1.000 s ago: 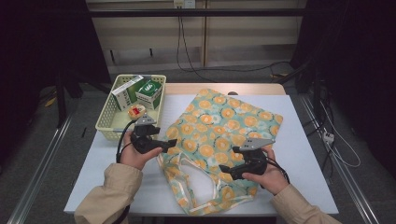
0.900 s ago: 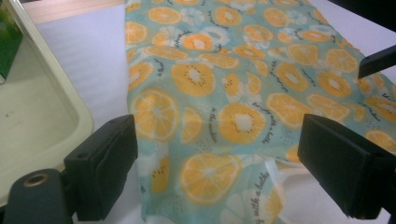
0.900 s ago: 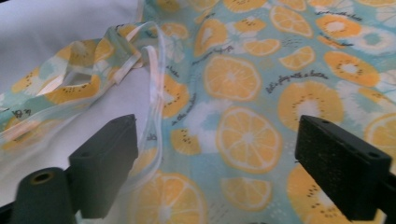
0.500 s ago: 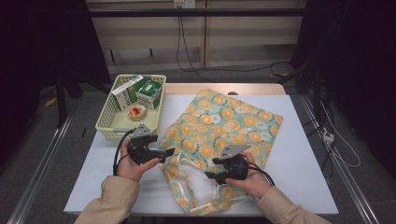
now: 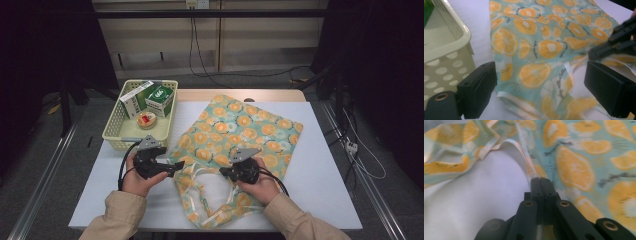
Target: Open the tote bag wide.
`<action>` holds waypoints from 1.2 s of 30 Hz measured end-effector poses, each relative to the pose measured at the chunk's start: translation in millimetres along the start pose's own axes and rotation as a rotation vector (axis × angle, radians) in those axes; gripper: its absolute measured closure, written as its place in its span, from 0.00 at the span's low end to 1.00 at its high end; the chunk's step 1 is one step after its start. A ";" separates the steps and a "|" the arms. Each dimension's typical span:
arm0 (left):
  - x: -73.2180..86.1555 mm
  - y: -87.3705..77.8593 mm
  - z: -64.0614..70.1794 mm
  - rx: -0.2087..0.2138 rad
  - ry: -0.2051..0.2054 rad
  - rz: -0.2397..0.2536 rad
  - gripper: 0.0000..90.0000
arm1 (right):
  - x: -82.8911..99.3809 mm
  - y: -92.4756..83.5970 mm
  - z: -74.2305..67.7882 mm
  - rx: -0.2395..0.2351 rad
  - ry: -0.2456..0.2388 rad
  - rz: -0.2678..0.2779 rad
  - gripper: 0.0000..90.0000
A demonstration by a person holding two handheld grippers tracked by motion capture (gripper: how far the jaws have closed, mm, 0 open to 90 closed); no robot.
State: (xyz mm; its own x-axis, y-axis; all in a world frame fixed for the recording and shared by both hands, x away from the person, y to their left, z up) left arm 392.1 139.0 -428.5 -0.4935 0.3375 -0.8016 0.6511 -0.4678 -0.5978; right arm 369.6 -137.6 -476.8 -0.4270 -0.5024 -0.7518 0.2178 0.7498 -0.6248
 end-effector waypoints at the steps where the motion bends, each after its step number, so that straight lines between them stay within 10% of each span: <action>1: 0.5 0.2 -0.2 0.002 0.000 -0.001 0.12 | -0.6 -1.9 5.0 0.015 0.007 0.002 1.00; 10: 3.4 -0.1 -2.3 0.009 -0.011 -0.008 0.12 | -3.5 -22.8 59.2 0.127 0.105 0.040 1.00; 19: 6.9 -0.2 -2.6 0.008 -0.012 -0.006 0.12 | -3.2 -8.0 33.5 0.014 0.083 0.025 0.99; 25: 9.4 -0.9 -2.1 0.016 -0.021 -0.003 0.10 | -8.0 -10.4 23.3 0.012 0.084 0.053 0.48; 36: 16.0 -8.4 -9.6 0.045 -0.032 0.028 0.05 | -14.9 -21.8 0.3 -0.034 0.026 0.081 0.21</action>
State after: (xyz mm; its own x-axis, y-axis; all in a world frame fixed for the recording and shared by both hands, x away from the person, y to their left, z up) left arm 384.2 156.2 -436.3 -0.4939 0.2977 -0.8169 0.6385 -0.5136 -0.5732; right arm 371.5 -146.5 -451.9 -0.4321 -0.4287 -0.7934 0.2227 0.8018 -0.5545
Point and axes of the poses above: each handheld gripper's, and its own axes: y roughly forward along the jaws, x roughly out of its underside, z roughly to its right, the point moved 3 cm from there along y, roughly forward along the jaws, and after that the axes turned 15 degrees about -x, right-handed, at the moved point
